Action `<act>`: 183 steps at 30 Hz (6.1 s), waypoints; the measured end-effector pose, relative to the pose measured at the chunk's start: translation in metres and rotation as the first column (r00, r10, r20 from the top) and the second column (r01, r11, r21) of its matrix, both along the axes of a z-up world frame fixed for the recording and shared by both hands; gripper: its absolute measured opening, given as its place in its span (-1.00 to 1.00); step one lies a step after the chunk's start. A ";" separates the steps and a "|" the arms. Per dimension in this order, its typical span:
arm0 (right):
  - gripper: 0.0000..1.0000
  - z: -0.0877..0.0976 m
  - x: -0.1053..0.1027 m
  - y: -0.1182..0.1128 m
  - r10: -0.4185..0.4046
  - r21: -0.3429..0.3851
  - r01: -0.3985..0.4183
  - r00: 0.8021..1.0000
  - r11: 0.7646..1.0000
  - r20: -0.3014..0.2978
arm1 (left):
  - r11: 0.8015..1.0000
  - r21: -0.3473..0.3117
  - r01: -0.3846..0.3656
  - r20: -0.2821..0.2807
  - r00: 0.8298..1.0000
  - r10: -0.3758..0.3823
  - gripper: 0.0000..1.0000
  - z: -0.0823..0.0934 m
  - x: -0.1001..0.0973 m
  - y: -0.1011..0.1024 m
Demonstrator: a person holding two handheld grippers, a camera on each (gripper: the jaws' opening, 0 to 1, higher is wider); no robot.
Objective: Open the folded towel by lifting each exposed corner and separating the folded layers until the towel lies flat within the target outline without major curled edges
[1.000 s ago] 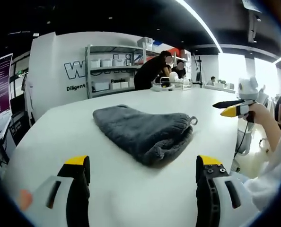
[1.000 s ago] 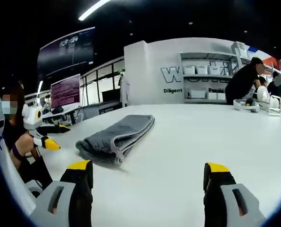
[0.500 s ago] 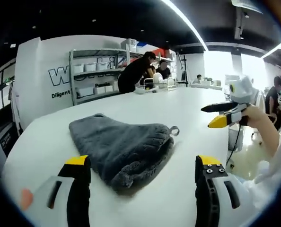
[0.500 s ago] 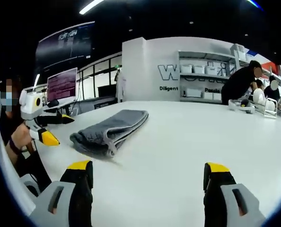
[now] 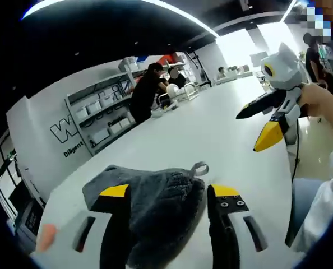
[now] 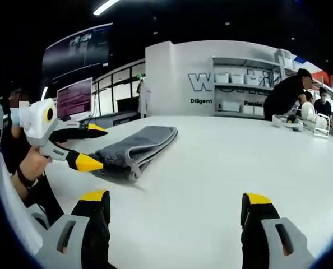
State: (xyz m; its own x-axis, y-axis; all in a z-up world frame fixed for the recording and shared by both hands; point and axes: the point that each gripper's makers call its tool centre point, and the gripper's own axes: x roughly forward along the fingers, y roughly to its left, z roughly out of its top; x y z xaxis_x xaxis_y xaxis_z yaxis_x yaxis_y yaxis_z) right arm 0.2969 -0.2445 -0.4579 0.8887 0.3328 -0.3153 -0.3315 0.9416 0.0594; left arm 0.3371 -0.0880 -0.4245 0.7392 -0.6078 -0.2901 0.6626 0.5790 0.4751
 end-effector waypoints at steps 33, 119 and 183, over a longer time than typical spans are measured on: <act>0.97 -0.008 -0.011 0.003 0.029 0.017 -0.029 0.999 0.999 -0.015 | 0.928 0.372 -0.037 0.207 0.977 -0.044 -0.46 -0.024 0.020 -0.033; 0.91 -0.003 0.014 0.056 0.181 -0.075 -0.185 0.982 0.980 -0.052 | 0.790 -0.291 -0.540 -0.192 0.842 0.505 -0.88 -0.017 0.046 0.223; 0.69 -0.005 0.025 0.074 0.227 -0.048 -0.229 0.973 0.972 -0.050 | 0.725 0.046 -0.687 -0.232 0.699 0.677 -0.88 -0.061 0.026 0.274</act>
State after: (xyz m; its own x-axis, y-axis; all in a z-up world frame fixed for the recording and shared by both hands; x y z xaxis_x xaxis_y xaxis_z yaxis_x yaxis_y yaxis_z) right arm 0.3223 -0.1710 -0.4631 0.7761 0.5071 -0.3749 -0.5361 0.8436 0.0311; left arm 0.3627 0.1860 -0.4857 0.8760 0.0225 -0.4818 0.1600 0.9288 0.3343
